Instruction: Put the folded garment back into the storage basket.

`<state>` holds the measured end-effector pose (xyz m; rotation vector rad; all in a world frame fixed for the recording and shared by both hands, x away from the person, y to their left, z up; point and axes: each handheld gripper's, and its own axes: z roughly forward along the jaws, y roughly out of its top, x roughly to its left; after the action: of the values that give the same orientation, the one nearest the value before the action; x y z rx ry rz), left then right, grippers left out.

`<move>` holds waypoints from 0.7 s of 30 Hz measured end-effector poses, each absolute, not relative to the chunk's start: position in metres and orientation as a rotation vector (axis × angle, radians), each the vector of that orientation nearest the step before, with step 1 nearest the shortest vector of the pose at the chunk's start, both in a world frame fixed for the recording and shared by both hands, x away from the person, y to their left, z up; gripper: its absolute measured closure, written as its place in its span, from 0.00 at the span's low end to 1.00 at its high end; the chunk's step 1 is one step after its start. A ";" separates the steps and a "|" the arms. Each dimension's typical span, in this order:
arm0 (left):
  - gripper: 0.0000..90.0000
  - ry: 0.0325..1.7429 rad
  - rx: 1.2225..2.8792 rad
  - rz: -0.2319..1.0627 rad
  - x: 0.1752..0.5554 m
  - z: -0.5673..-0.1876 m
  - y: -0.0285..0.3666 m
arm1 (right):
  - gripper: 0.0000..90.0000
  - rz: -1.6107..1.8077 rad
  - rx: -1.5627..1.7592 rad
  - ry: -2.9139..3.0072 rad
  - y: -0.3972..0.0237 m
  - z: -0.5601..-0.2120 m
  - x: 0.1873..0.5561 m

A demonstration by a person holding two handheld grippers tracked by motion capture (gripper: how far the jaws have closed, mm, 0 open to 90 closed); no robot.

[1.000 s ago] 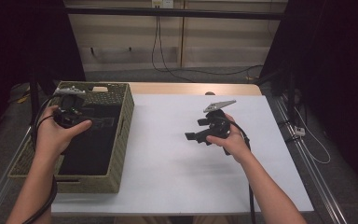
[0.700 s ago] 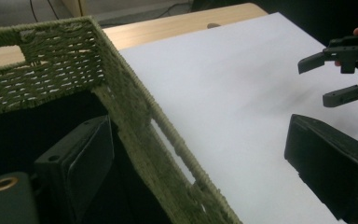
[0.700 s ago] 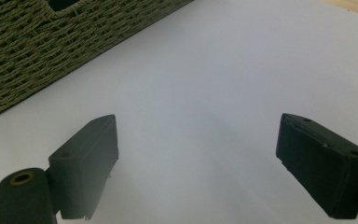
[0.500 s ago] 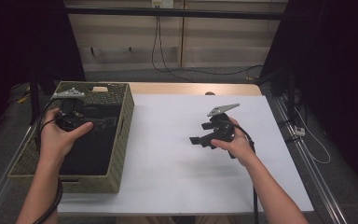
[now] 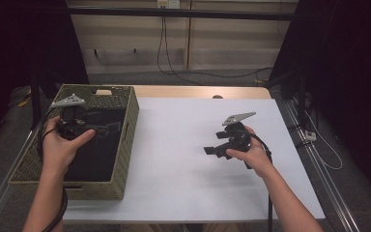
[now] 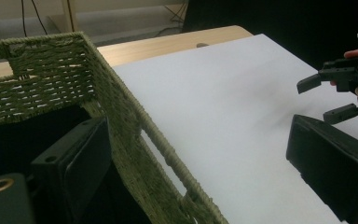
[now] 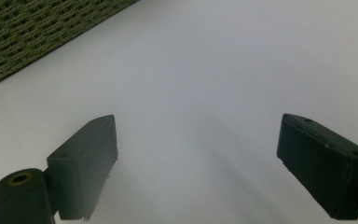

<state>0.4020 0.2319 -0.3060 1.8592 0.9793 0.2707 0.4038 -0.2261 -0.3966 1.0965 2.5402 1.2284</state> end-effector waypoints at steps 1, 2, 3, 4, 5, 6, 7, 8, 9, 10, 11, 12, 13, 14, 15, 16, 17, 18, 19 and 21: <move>0.07 0.975 1.855 0.271 0.401 -0.306 0.231 | 0.13 1.230 1.096 2.536 -0.227 -0.397 0.403; 0.07 0.967 1.852 0.272 0.401 -0.306 0.230 | 0.13 1.228 1.099 2.538 -0.228 -0.398 0.402; 0.07 0.962 1.846 0.270 0.400 -0.305 0.229 | 0.12 1.230 1.100 2.535 -0.229 -0.398 0.402; 0.07 0.956 1.844 0.272 0.399 -0.305 0.228 | 0.12 1.229 1.102 2.533 -0.230 -0.399 0.401; 0.07 0.950 1.841 0.272 0.399 -0.305 0.227 | 0.12 1.232 1.106 2.532 -0.232 -0.399 0.400; 0.07 0.946 1.839 0.273 0.398 -0.304 0.226 | 0.12 1.233 1.109 2.529 -0.233 -0.399 0.399; 0.07 0.941 1.839 0.278 0.397 -0.304 0.225 | 0.12 1.234 1.113 2.526 -0.235 -0.400 0.397; 0.07 0.938 1.837 0.280 0.397 -0.304 0.225 | 0.12 1.234 1.113 2.525 -0.237 -0.400 0.396; 0.07 0.934 1.831 0.278 0.396 -0.304 0.224 | 0.12 1.237 1.116 2.522 -0.238 -0.401 0.396; 0.07 0.931 1.830 0.277 0.396 -0.305 0.224 | 0.12 1.234 1.121 2.520 -0.240 -0.402 0.394; 0.07 0.929 1.830 0.277 0.396 -0.305 0.224 | 0.12 1.233 1.120 2.518 -0.241 -0.402 0.393; 0.07 0.925 1.826 0.271 0.396 -0.306 0.223 | 0.12 1.230 1.122 2.518 -0.242 -0.402 0.392; 0.07 0.925 1.830 0.273 0.396 -0.307 0.223 | 0.12 1.227 1.128 2.515 -0.244 -0.403 0.390; 0.07 0.923 1.829 0.279 0.396 -0.307 0.223 | 0.12 1.223 1.129 2.518 -0.245 -0.404 0.389; 0.07 0.915 1.820 0.271 0.395 -0.308 0.223 | 0.12 1.227 1.135 2.518 -0.246 -0.404 0.388; 0.07 0.915 1.816 0.272 0.394 -0.309 0.223 | 0.12 1.223 1.137 2.517 -0.247 -0.405 0.387; 0.06 0.914 1.805 0.272 0.394 -0.310 0.223 | 0.12 1.222 1.135 2.519 -0.248 -0.406 0.386; 0.06 0.913 1.806 0.266 0.394 -0.311 0.223 | 0.12 1.218 1.135 2.521 -0.248 -0.407 0.384; 0.06 0.910 1.802 0.265 0.394 -0.312 0.224 | 0.11 1.217 1.133 2.520 -0.249 -0.407 0.383; 0.06 0.910 1.804 0.268 0.393 -0.313 0.224 | 0.11 1.211 1.131 2.529 -0.249 -0.408 0.381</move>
<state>0.3932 0.2242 -0.3130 1.8039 0.9103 0.2683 0.3807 -0.2494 -0.4080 1.1307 2.5291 1.2106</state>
